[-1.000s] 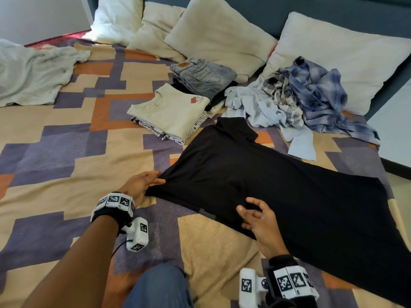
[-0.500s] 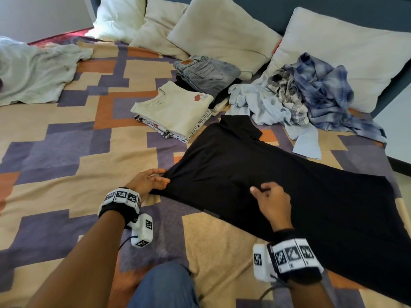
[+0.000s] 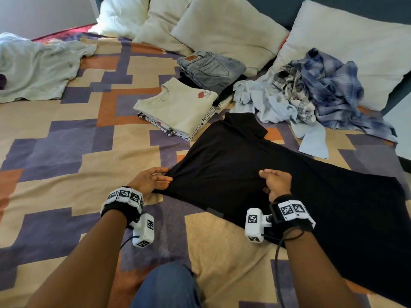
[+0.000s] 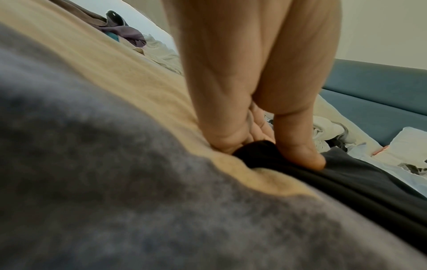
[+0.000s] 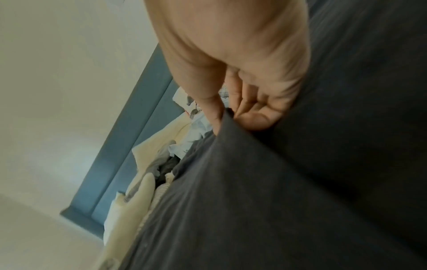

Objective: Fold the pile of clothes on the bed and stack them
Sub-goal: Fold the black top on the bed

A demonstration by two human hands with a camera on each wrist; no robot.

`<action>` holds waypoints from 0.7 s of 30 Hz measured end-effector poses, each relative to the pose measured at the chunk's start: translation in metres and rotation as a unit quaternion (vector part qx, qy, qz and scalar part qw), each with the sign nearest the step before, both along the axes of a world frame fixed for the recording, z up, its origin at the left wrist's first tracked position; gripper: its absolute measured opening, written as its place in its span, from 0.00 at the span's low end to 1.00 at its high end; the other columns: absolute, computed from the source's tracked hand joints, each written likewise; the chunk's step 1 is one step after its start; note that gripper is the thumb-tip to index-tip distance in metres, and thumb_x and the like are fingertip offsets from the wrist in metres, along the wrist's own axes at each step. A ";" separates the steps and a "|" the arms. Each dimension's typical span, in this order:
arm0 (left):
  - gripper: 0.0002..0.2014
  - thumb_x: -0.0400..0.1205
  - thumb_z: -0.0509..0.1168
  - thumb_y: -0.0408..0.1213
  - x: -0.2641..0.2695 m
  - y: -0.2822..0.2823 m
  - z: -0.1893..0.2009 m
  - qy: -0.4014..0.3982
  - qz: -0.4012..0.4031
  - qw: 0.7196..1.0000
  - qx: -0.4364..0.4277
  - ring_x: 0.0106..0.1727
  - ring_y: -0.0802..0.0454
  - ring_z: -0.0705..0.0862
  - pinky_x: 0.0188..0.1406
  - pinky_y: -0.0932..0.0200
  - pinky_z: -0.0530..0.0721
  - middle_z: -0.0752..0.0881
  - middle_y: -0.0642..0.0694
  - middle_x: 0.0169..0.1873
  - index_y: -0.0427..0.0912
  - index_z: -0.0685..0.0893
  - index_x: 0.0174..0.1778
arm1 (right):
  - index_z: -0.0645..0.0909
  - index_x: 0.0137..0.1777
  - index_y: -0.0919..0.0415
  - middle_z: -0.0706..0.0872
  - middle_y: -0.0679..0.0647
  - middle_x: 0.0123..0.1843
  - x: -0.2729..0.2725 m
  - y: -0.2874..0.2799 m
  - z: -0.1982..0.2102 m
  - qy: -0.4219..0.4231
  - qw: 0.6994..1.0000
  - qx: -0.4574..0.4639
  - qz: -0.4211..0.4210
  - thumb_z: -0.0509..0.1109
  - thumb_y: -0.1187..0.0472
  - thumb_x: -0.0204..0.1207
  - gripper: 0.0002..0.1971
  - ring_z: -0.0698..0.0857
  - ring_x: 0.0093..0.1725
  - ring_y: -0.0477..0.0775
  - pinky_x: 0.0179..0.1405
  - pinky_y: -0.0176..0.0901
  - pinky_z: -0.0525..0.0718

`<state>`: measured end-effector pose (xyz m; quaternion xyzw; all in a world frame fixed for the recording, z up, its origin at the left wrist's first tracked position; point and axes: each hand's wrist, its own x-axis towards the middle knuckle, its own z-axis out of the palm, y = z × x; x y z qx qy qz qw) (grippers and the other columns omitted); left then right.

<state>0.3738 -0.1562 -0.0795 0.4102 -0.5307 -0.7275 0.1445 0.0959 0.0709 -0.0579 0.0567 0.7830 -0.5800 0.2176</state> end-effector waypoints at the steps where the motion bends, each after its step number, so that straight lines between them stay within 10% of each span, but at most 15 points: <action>1: 0.20 0.78 0.60 0.14 0.000 0.000 -0.001 -0.004 -0.002 1.000 -0.005 0.36 0.54 0.90 0.38 0.66 0.88 0.91 0.43 0.34 0.31 0.76 0.66 | 0.86 0.48 0.59 0.89 0.58 0.52 0.000 0.003 -0.001 -0.004 1.000 0.002 0.007 0.79 0.64 0.72 0.07 0.88 0.53 0.59 0.31 0.43 0.80; 6: 0.25 0.75 0.65 0.12 0.001 0.001 -0.004 -0.022 -0.003 0.999 -0.030 0.38 0.56 0.90 0.38 0.68 0.87 0.92 0.46 0.35 0.31 0.77 0.68 | 0.84 0.55 0.60 0.87 0.57 0.53 0.011 0.005 0.011 0.137 0.987 0.084 0.012 0.74 0.59 0.77 0.09 0.87 0.55 0.61 0.50 0.52 0.86; 11: 0.23 0.77 0.62 0.12 0.000 -0.002 -0.005 -0.041 -0.001 0.998 -0.044 0.38 0.54 0.90 0.40 0.66 0.88 0.92 0.45 0.35 0.30 0.76 0.69 | 0.84 0.62 0.57 0.85 0.55 0.59 0.071 0.005 0.013 0.470 0.838 0.022 0.276 0.69 0.59 0.78 0.13 0.82 0.59 0.59 0.62 0.56 0.80; 15: 0.23 0.77 0.61 0.10 -0.006 0.007 0.006 -0.072 -0.005 0.995 -0.071 0.32 0.56 0.88 0.34 0.68 0.87 0.86 0.37 0.40 0.31 0.75 0.67 | 0.64 0.83 0.41 0.58 0.44 0.87 0.081 0.019 0.000 0.344 0.689 0.219 0.598 0.56 0.47 0.87 0.24 0.53 0.86 0.50 0.82 0.57 0.51; 19: 0.20 0.73 0.70 0.19 -0.021 0.012 0.018 -0.186 -0.010 0.972 -0.143 0.43 0.38 0.85 0.43 0.54 0.87 0.85 0.31 0.47 0.33 0.77 0.60 | 0.57 0.86 0.51 0.48 0.52 0.89 0.083 0.038 0.004 0.307 0.730 0.242 0.560 0.57 0.47 0.88 0.29 0.46 0.88 0.56 0.84 0.54 0.49; 21: 0.22 0.71 0.71 0.29 -0.033 0.019 0.032 -0.322 -0.083 0.907 -0.257 0.58 0.32 0.82 0.58 0.46 0.82 0.83 0.31 0.58 0.37 0.77 0.61 | 0.57 0.86 0.49 0.46 0.53 0.89 0.093 0.046 0.011 0.292 0.697 0.245 0.608 0.56 0.47 0.88 0.28 0.43 0.87 0.59 0.84 0.55 0.47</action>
